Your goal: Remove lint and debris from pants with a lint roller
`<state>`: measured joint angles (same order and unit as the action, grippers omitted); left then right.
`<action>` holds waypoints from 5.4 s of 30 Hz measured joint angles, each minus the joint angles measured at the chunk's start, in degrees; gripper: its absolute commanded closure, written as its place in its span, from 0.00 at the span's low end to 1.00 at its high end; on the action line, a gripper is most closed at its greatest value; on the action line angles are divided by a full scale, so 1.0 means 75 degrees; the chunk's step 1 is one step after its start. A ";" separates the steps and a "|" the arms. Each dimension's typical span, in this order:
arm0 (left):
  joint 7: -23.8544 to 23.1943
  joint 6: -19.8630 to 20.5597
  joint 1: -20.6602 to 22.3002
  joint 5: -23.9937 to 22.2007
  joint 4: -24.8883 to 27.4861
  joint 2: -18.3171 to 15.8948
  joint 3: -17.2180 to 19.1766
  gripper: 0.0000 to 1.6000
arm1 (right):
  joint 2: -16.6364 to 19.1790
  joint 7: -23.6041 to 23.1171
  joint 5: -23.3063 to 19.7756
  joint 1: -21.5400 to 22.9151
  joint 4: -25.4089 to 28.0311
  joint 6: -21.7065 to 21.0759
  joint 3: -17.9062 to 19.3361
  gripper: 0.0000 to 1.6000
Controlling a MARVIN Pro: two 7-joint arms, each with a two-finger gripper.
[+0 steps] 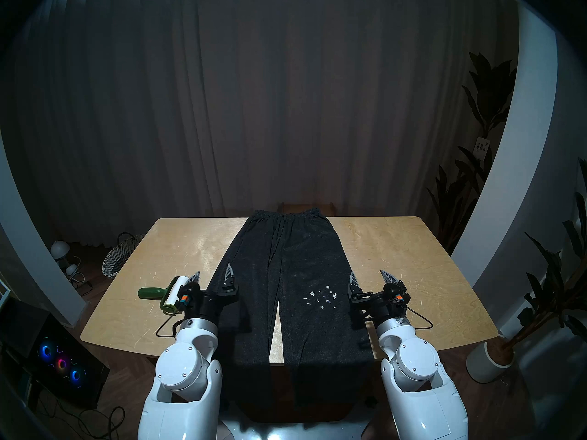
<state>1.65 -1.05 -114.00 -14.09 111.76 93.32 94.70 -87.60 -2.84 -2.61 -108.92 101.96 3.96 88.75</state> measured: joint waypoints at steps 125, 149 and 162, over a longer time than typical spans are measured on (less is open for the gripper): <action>0.3029 0.4976 0.1279 -1.2645 -0.2015 -0.1303 0.4425 0.00 | 0.0108 -0.1243 -0.2280 0.0917 0.0974 -0.1889 0.0783 0.00; 0.3032 0.4301 0.1982 -1.1236 -0.2483 -0.1660 0.3617 0.00 | 0.0053 -0.1148 -0.2362 0.1034 0.0989 -0.1913 0.0881 0.00; 0.2975 0.4147 0.2463 -1.1198 -0.2977 -0.1794 0.3435 0.00 | 0.0024 -0.1058 -0.2384 0.0980 0.1061 -0.1903 0.0919 0.00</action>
<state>23.96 30.05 -95.52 -98.07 89.44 79.87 120.46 -87.41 -10.78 -20.49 -101.58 109.92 -10.32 95.64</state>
